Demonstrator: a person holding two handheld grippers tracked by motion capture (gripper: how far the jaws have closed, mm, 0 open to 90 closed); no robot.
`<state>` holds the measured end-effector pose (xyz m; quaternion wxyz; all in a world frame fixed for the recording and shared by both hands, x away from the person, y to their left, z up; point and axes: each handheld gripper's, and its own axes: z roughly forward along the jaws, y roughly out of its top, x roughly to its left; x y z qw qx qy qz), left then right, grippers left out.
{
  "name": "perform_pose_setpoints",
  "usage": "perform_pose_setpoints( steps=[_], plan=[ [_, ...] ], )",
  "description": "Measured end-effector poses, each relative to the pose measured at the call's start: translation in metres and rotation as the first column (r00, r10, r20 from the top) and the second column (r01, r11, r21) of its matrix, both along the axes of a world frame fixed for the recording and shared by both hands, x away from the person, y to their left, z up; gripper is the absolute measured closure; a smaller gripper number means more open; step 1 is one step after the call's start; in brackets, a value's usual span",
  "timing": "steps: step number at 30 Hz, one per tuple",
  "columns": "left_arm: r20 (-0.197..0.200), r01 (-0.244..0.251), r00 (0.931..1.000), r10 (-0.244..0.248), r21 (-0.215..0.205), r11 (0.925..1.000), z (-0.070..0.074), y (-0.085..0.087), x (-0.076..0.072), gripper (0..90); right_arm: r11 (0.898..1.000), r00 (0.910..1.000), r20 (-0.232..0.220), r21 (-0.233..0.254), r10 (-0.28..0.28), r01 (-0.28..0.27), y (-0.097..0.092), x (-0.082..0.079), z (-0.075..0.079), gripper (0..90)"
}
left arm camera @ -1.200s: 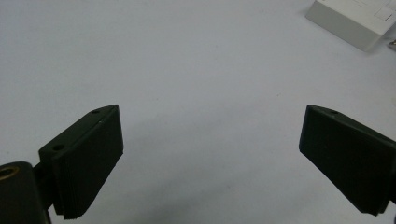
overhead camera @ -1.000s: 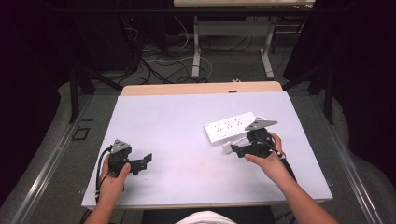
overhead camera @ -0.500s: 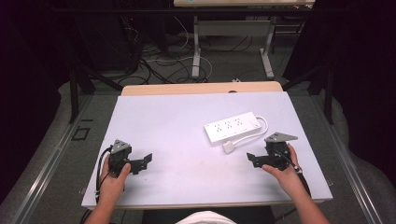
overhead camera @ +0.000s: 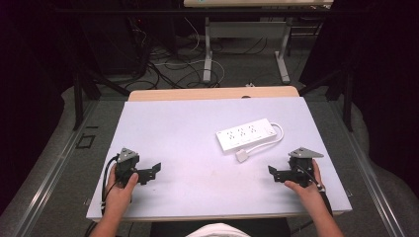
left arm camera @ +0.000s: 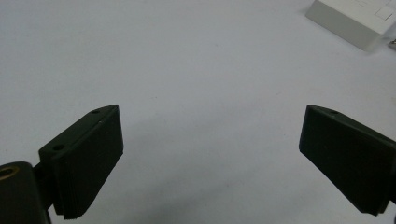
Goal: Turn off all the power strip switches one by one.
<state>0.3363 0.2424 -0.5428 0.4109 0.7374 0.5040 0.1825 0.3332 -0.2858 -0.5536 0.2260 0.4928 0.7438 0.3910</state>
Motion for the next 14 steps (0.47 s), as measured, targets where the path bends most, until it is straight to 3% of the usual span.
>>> perform_pose_setpoints(
  steps=[14],
  plan=[
    [-0.005,0.001,1.0000,-0.001,0.003,1.0000,0.0001,-0.0008,0.0011,6.4,0.997,0.9992,-0.014,0.060,-0.037,0.038,-0.0077,-0.0021,0.0006,0.0]
  ],
)
